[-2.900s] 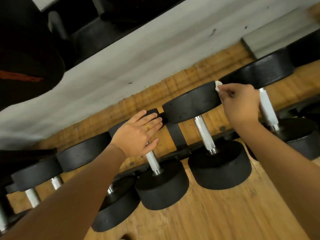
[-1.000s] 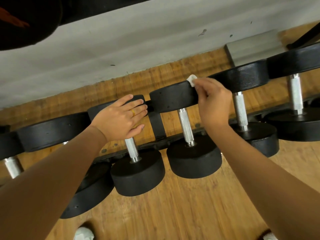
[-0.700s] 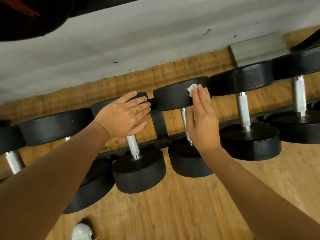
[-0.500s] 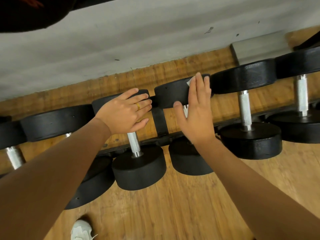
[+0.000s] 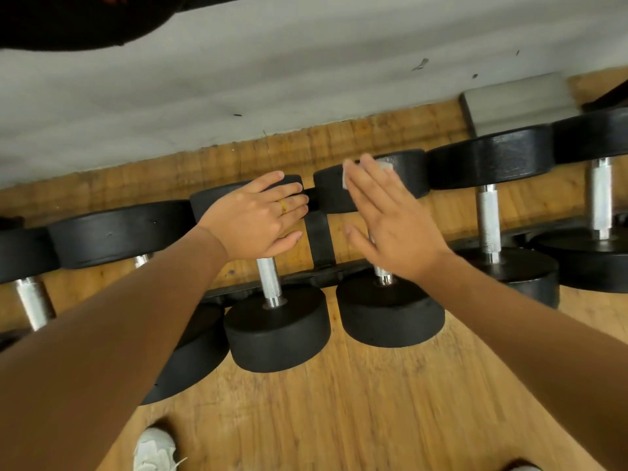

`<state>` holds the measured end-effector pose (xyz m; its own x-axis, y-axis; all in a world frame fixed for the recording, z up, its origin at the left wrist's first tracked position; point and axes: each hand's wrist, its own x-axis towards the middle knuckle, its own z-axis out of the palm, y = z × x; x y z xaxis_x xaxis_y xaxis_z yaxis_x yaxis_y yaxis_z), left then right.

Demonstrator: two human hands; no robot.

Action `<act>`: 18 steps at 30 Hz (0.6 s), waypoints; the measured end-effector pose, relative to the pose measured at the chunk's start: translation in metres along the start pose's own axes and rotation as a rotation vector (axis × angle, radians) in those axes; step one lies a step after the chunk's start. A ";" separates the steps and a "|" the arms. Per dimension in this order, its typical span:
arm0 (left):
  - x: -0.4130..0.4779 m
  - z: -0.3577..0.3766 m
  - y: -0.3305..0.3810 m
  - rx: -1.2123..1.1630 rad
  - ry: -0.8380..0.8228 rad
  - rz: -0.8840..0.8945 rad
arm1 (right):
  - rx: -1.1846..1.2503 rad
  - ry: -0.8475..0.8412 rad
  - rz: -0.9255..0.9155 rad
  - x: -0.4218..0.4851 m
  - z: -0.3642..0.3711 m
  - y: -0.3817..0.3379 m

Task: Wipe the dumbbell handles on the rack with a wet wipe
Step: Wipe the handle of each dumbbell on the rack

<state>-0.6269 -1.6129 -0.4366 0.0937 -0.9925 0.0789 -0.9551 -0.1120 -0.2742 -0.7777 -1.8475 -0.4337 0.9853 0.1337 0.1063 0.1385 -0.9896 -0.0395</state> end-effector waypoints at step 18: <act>-0.014 -0.008 0.005 0.043 -0.024 -0.181 | -0.300 -0.136 -0.034 -0.003 -0.010 -0.014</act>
<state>-0.6351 -1.5994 -0.4313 0.2704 -0.9567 0.1077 -0.9093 -0.2905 -0.2980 -0.7839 -1.8348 -0.4233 0.9877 0.1530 -0.0319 0.1560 -0.9535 0.2579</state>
